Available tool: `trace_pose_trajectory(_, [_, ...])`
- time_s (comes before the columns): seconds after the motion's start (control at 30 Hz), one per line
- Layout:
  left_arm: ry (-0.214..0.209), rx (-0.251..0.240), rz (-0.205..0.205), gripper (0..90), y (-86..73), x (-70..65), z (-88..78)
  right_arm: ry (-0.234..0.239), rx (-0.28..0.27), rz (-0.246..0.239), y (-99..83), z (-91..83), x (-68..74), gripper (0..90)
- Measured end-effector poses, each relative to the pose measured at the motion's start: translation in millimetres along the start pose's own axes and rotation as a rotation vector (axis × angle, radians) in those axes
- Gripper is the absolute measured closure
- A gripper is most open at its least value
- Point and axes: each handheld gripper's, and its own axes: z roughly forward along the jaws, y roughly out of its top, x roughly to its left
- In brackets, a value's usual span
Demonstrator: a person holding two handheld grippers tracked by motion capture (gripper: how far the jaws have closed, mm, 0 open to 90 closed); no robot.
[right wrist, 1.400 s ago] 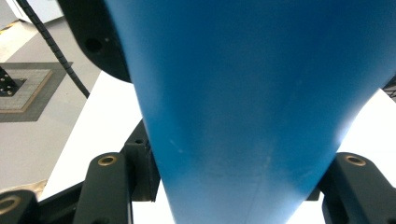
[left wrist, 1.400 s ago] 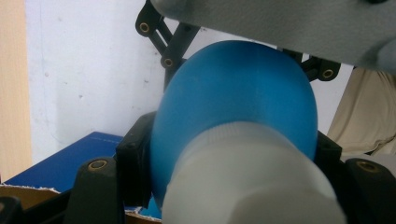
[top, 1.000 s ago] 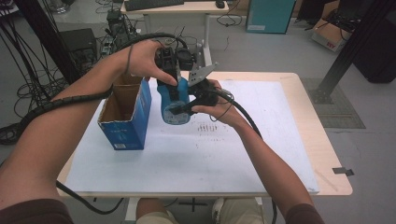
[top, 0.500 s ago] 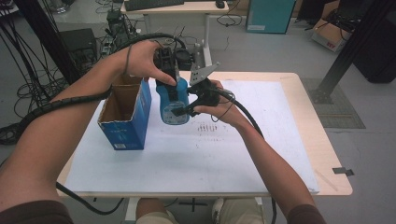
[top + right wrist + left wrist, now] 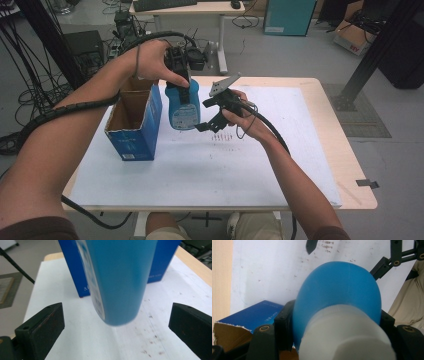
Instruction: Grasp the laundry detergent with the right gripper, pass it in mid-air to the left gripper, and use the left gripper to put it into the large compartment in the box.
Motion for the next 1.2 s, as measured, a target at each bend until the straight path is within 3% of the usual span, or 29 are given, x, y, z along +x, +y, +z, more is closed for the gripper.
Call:
trace_pose_trajectory(0.13, [0.012, -0.015, -0.058, 36.0, -1.0, 3.8, -8.0, -0.073, 0.025, 0.013, -6.3, -9.1, 0.2, 0.2])
trace_pose_trajectory(0.2, [0.010, -0.034, -0.129, 36.0, -2.1, 4.9, -11.7, -0.097, 0.038, 0.021, -9.0, -15.4, -0.9, 0.1])
trace_pose_trajectory(0.23, [0.010, -0.025, -0.145, 36.0, -2.8, 7.0, -15.6, -0.103, 0.036, 0.004, -10.0, -18.4, -3.9, 0.1])
trace_pose_trajectory(0.4, [0.017, -0.026, -0.248, 36.0, -7.4, 12.8, -29.0, -0.158, 0.032, 0.068, -17.5, -38.2, -7.3, 0.2])
trace_pose_trajectory(0.63, [0.024, -0.019, -0.389, 36.0, -16.5, 22.3, -52.4, -0.233, 0.090, 0.085, -20.4, -64.3, -8.0, 0.2])
trace_pose_trajectory(1.0, [0.053, -0.062, -0.664, 36.1, -53.3, 34.5, -90.1, -0.272, 0.132, 0.100, -30.7, -104.8, -10.5, 0.2])
trace_pose_trajectory(1.07, [0.061, -0.062, -0.684, 36.0, -60.1, 36.5, -96.6, -0.275, 0.146, 0.099, -31.7, -112.1, -10.5, 0.2])
trace_pose_trajectory(1.2, [0.077, -0.071, -0.768, 36.1, -75.1, 39.7, -110.6, -0.282, 0.154, 0.109, -32.5, -122.4, -10.2, 0.2])
